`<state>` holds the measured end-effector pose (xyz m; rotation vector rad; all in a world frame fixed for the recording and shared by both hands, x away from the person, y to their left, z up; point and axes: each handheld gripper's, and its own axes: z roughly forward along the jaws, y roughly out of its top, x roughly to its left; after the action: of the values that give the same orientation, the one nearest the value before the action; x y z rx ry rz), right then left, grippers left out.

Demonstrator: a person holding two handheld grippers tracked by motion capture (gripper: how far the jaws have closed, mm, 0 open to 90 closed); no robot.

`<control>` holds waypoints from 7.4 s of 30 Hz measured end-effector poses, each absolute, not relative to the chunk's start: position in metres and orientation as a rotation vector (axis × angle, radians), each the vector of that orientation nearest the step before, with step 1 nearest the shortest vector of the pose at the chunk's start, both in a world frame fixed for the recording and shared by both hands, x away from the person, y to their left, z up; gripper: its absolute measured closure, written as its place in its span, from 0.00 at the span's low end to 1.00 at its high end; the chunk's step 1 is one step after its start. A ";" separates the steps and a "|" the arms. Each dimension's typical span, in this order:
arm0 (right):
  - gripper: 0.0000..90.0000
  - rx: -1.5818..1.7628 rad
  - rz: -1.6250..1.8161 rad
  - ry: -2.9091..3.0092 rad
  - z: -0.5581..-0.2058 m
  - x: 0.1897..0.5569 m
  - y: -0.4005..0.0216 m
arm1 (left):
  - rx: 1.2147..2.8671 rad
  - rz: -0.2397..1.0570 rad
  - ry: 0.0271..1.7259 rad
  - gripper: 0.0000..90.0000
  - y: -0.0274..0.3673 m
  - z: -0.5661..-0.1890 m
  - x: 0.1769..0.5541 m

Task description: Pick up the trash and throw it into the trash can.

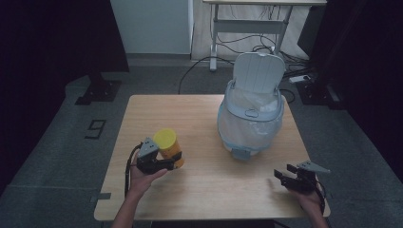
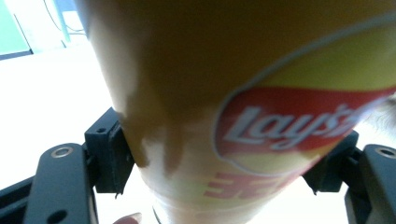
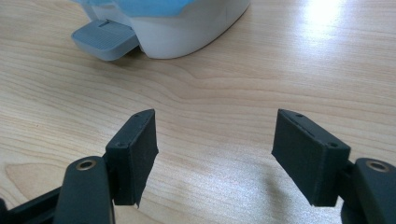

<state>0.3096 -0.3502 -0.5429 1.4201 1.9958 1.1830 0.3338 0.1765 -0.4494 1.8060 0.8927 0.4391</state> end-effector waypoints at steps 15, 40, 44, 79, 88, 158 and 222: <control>0.34 1.439 1.166 2.004 -0.546 0.310 -0.351 | 1.807 0.475 0.837 0.27 0.164 -0.405 0.347; 0.34 1.457 1.159 2.022 -0.550 0.311 -0.351 | 1.793 0.456 0.726 0.27 0.123 -0.338 0.368; 0.34 1.456 1.157 2.024 -0.550 0.311 -0.351 | 1.798 0.458 0.716 0.27 0.118 -0.331 0.371; 0.35 1.470 1.164 2.037 -0.550 0.312 -0.352 | 1.827 0.450 0.662 0.27 0.078 -0.294 0.400; 0.35 1.469 1.165 2.036 -0.550 0.313 -0.354 | 1.829 0.450 0.660 0.27 0.070 -0.287 0.410; 0.35 1.469 1.152 2.058 -0.551 0.312 -0.353 | 1.871 0.405 0.608 0.26 -0.043 -0.260 0.483; 0.35 1.468 1.130 2.064 -0.551 0.312 -0.353 | 1.897 0.428 0.618 0.16 0.078 -0.340 0.377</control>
<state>0.3117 -0.3530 -0.5507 1.4682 2.0635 1.1297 0.3771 0.0778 -0.3396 1.8968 0.6182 0.4278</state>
